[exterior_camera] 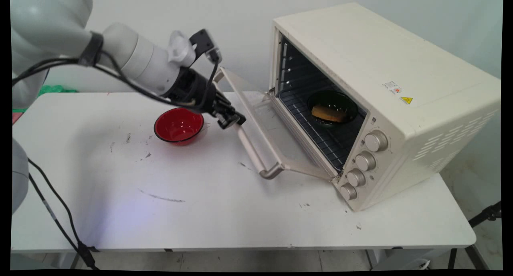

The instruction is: Open the oven

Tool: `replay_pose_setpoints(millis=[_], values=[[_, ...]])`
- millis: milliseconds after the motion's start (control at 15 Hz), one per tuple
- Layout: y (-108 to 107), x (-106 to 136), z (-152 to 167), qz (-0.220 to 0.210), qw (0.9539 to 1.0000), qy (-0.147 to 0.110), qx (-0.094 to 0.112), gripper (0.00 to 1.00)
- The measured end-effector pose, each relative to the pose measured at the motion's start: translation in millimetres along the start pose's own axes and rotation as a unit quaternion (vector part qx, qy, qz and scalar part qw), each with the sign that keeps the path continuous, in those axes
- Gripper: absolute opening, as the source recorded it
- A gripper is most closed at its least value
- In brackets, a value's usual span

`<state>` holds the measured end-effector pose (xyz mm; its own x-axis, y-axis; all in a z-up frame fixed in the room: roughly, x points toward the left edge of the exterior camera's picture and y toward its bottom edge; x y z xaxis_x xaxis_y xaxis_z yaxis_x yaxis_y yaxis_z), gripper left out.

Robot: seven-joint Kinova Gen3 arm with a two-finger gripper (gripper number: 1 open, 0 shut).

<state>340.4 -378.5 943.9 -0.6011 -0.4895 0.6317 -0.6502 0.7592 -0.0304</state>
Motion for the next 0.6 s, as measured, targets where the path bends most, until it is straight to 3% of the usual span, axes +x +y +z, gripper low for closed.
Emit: replay_pose_setpoints(millis=[600], values=[[9,-56,11,-0.001,0.9993,0.038,-0.001,0.0]])
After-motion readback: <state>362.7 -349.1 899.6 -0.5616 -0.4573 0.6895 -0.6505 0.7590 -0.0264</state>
